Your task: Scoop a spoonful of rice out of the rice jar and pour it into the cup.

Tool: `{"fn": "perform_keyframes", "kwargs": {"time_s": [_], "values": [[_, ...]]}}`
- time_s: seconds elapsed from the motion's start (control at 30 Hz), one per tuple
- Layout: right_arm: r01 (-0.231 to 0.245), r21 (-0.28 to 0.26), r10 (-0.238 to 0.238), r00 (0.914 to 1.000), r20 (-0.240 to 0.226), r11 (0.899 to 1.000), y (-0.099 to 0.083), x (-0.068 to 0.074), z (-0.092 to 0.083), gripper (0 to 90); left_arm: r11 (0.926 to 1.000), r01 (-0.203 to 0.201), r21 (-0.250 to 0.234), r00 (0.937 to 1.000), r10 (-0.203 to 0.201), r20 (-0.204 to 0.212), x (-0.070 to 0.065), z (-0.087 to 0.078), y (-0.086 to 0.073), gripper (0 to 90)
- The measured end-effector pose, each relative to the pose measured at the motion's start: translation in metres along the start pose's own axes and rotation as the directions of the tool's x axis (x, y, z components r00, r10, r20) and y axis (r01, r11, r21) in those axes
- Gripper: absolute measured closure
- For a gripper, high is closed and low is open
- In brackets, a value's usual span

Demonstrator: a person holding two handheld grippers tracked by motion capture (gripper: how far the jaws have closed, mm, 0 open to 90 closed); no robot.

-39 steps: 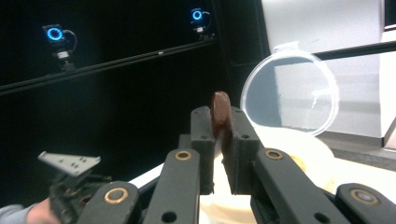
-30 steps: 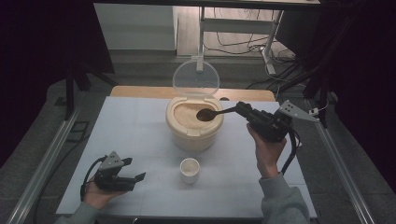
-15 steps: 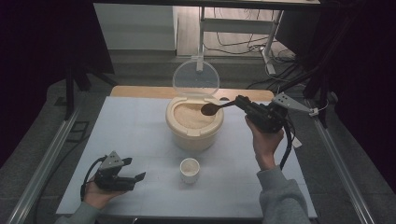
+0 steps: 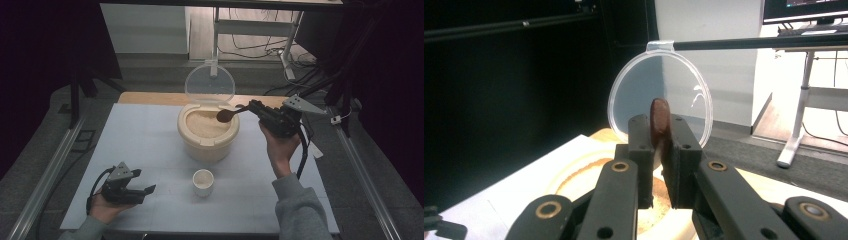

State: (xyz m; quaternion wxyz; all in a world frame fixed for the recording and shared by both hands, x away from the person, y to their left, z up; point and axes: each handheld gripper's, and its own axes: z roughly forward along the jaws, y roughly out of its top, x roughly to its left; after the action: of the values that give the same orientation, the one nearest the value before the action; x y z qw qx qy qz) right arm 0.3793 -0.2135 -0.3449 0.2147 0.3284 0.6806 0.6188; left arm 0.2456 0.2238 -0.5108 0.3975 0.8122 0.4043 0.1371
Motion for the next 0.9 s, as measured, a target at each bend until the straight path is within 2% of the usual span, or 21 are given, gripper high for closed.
{"fn": "perform_keyframes", "kwargs": {"time_s": [0.2, 0.37, 0.47, 0.57, 0.7, 0.8, 0.9], "values": [[0.057, 0.043, -0.059, 0.9973, 0.044, 0.997, -0.002, 0.005, 0.011, 82.9, 1.0, 0.003, 0.0, 1.0, -0.003, -0.002, 0.001, -0.001, 0.0, 19.8], [0.127, 0.099, -0.136, 0.9874, 0.082, 0.987, -0.007, 0.013, 0.021, 82.9, 1.0, 0.002, 0.001, 1.0, -0.002, -0.002, 0.001, -0.001, 0.0, 19.7], [0.125, 0.121, -0.135, 0.9875, 0.08, 0.985, -0.011, 0.015, 0.027, 82.9, 1.0, 0.002, 0.002, 1.0, -0.002, -0.002, 0.0, -0.001, 0.0, 19.7], [0.097, 0.137, -0.108, 0.9916, 0.072, 0.986, -0.018, 0.015, 0.033, 82.9, 1.0, 0.0, 0.001, 1.0, 0.0, -0.002, 0.0, -0.001, 0.0, 19.7], [-0.003, 0.141, -0.006, 0.9981, 0.062, 0.99, -0.029, 0.009, 0.038, 83.0, 1.0, 0.001, 0.001, 1.0, -0.001, -0.001, 0.0, -0.001, -0.001, 19.7], [-0.062, 0.143, 0.056, 0.9971, 0.051, 0.988, -0.035, 0.005, 0.04, 83.0, 1.0, 0.0, 0.001, 1.0, 0.0, 0.0, 0.0, -0.001, 0.0, 19.7], [-0.128, 0.135, 0.122, 0.9912, 0.05, 0.982, -0.038, 0.0, 0.041, 83.0, 1.0, -0.001, 0.002, 1.0, 0.001, 0.001, 0.0, 0.0, 0.0, 19.7]]}}
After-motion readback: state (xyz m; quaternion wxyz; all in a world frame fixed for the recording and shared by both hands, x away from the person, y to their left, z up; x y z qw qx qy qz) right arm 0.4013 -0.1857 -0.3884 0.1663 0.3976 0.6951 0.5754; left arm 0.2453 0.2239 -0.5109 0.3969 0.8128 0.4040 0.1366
